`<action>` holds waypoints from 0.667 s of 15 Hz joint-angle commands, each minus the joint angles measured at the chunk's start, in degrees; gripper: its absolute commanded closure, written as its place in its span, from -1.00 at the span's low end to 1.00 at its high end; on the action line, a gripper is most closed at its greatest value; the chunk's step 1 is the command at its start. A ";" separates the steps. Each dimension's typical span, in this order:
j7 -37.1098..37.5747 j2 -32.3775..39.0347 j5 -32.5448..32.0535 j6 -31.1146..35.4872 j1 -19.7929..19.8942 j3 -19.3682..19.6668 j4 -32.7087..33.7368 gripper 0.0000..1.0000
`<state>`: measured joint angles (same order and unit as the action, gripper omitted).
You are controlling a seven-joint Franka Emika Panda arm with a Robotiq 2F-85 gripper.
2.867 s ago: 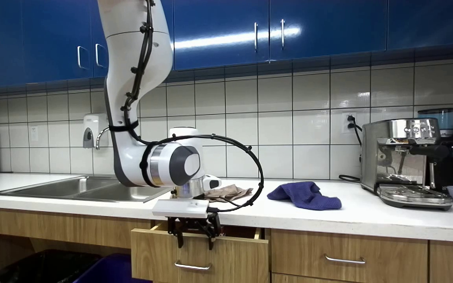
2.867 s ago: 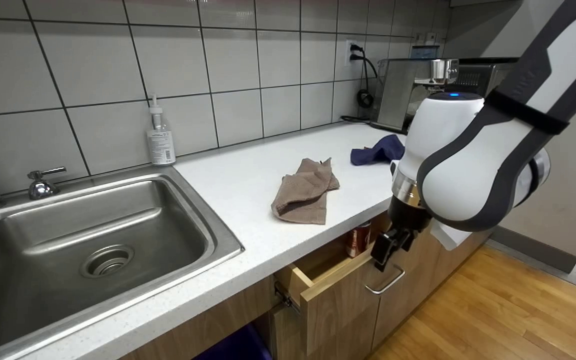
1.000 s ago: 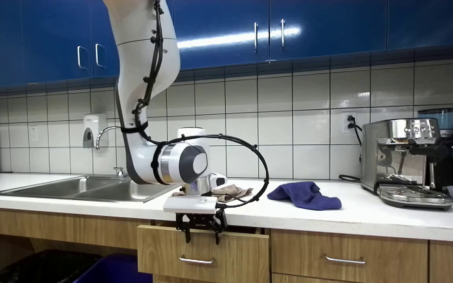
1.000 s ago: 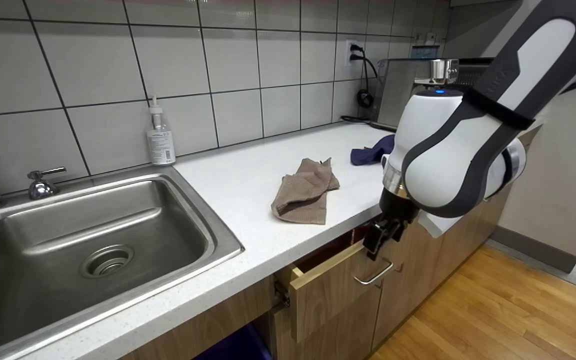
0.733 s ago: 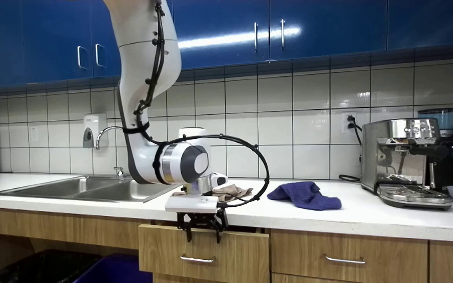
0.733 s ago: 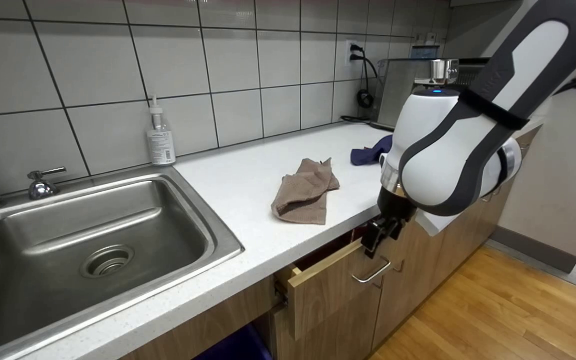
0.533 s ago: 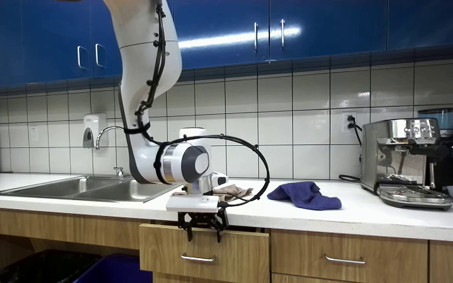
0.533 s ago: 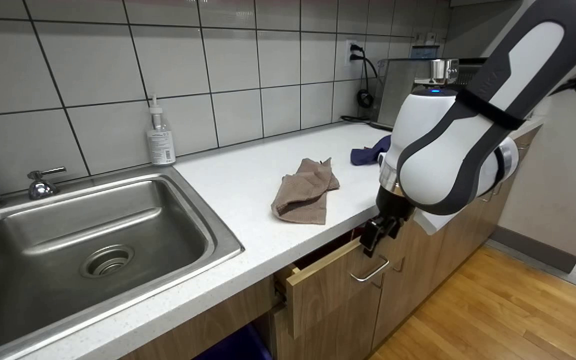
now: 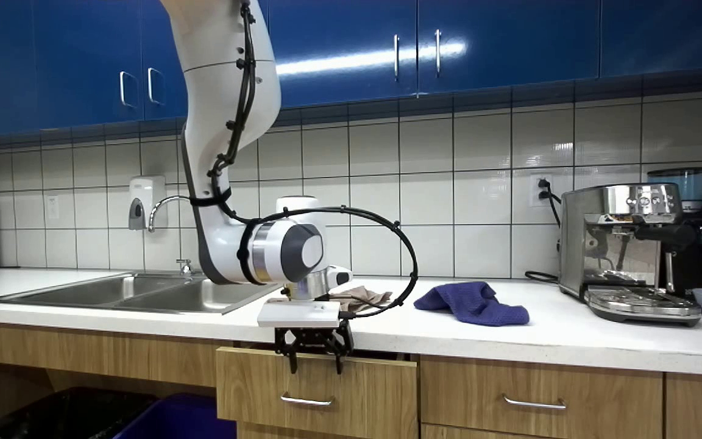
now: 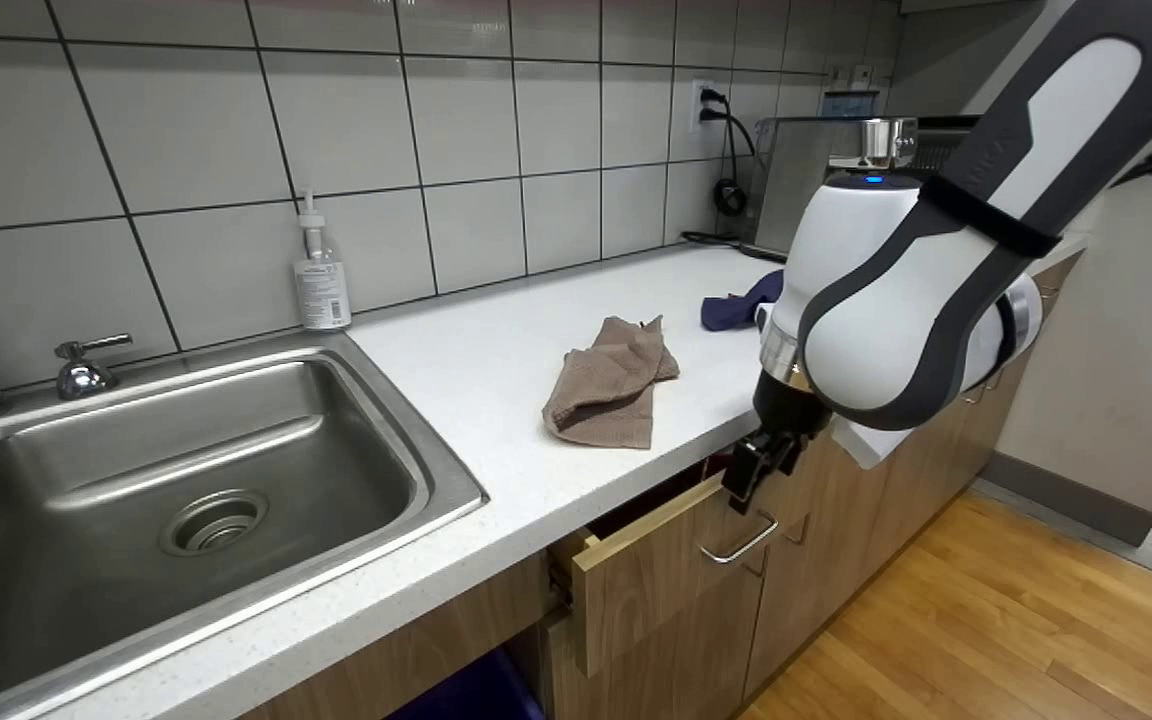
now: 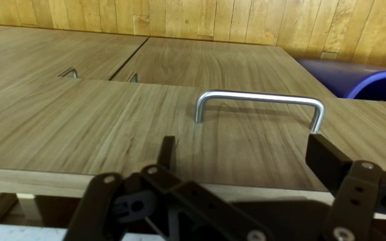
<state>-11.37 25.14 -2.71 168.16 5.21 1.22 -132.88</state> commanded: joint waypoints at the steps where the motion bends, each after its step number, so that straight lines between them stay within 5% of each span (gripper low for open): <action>1: -1.38 -4.19 -1.76 0.88 0.50 -0.46 -3.38 -1.00; 10: -0.43 -12.56 -2.59 1.53 -0.83 -0.01 -11.02 -1.00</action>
<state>-11.87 17.59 -4.14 168.96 4.62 1.22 -139.42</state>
